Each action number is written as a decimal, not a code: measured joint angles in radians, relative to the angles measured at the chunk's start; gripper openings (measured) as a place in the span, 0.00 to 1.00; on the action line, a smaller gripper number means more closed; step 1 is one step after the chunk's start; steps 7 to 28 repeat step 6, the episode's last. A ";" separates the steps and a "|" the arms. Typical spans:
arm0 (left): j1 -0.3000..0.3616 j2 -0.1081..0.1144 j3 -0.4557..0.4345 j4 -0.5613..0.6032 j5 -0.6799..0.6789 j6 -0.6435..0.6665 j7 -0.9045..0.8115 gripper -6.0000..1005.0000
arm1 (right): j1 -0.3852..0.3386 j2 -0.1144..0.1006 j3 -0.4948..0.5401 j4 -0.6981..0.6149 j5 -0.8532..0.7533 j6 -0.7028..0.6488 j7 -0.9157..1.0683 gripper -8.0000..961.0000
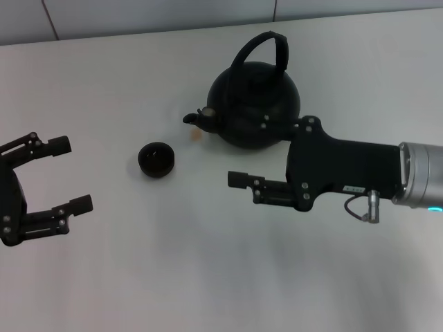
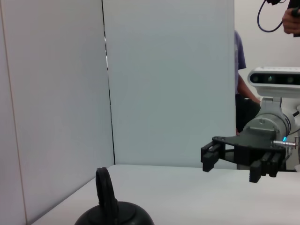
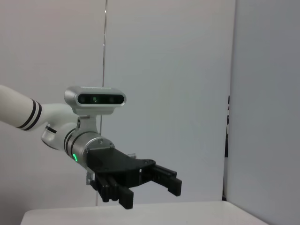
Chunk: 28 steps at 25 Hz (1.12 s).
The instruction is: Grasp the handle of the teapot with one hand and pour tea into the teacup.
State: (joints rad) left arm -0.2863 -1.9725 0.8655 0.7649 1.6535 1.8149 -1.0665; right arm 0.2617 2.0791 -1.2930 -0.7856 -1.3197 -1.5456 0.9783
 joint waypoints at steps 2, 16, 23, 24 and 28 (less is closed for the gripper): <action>0.003 -0.003 0.000 0.000 0.003 0.004 -0.001 0.86 | -0.007 0.001 -0.003 0.006 -0.007 0.001 0.000 0.66; 0.006 -0.005 0.000 -0.001 0.005 0.004 -0.006 0.86 | -0.011 0.002 -0.005 0.007 -0.023 0.003 0.001 0.66; 0.006 -0.005 0.000 -0.001 0.005 0.004 -0.006 0.86 | -0.011 0.002 -0.005 0.007 -0.023 0.003 0.001 0.66; 0.006 -0.005 0.000 -0.001 0.005 0.004 -0.006 0.86 | -0.011 0.002 -0.005 0.007 -0.023 0.003 0.001 0.66; 0.006 -0.005 0.000 -0.001 0.005 0.004 -0.006 0.86 | -0.011 0.002 -0.005 0.007 -0.023 0.003 0.001 0.66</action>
